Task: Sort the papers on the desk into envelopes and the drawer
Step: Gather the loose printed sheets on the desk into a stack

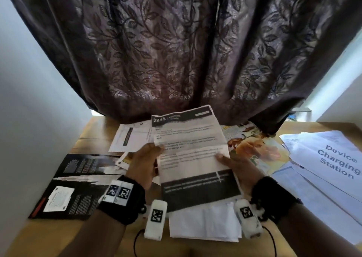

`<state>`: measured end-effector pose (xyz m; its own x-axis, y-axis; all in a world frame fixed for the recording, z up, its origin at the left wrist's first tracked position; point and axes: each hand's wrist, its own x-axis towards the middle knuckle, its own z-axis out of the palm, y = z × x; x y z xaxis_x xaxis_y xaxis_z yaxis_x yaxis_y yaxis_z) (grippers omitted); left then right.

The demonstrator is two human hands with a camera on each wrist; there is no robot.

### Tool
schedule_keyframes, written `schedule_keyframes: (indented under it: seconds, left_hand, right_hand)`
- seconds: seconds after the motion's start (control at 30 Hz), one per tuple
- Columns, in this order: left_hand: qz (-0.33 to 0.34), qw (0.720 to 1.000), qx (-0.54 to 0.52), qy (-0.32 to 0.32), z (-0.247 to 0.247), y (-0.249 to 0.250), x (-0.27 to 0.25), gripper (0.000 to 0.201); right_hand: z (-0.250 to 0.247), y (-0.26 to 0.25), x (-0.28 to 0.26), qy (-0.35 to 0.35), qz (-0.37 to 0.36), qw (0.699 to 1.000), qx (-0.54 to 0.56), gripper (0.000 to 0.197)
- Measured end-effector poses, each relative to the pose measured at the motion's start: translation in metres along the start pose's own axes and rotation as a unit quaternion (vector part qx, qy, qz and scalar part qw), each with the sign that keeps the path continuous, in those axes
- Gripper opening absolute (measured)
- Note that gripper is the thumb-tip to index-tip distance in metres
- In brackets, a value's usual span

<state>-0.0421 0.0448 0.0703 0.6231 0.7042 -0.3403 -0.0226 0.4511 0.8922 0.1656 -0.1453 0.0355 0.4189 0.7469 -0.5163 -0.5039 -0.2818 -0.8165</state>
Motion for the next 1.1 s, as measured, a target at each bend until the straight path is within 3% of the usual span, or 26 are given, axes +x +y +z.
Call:
schedule_keyframes:
  seconds: [0.1,0.2,0.3,0.57,0.73,0.87,1.0,1.1]
  left_hand:
    - [-0.003,0.979,0.205,0.021,-0.008,-0.039,0.016,0.010]
    - [-0.003,0.917,0.399,0.020,-0.016,-0.074,0.030,0.016]
    - [-0.001,0.874,0.485,0.023,-0.012,-0.095,0.035,0.018]
    - [-0.004,0.842,0.536,0.058,-0.004,-0.106,0.047,0.027]
    - [-0.003,0.816,0.575,0.060,-0.004,-0.112,0.051,0.033]
    - [0.002,0.792,0.608,0.055,-0.003,-0.116,0.049,0.038]
    - [0.004,0.788,0.614,0.035,-0.004,-0.118,0.048,0.042]
    - [0.005,0.801,0.598,0.025,-0.004,-0.119,0.047,0.048]
  right_hand:
    - [-0.019,0.019,-0.004,0.059,-0.036,0.992,-0.102,0.033]
    - [-0.029,0.044,-0.004,0.135,-0.032,0.973,-0.185,0.017]
    - [-0.038,0.063,0.000,0.154,-0.001,0.941,-0.302,0.012]
    - [-0.029,0.076,-0.002,0.182,0.011,0.918,-0.352,0.008]
    - [-0.039,0.083,0.006,0.185,0.015,0.872,-0.454,0.018]
    - [-0.043,0.081,0.009,0.196,0.024,0.858,-0.475,0.019]
    - [-0.042,0.078,0.008,0.198,0.017,0.849,-0.489,0.013]
    - [-0.041,0.079,0.006,0.201,0.015,0.848,-0.490,0.012]
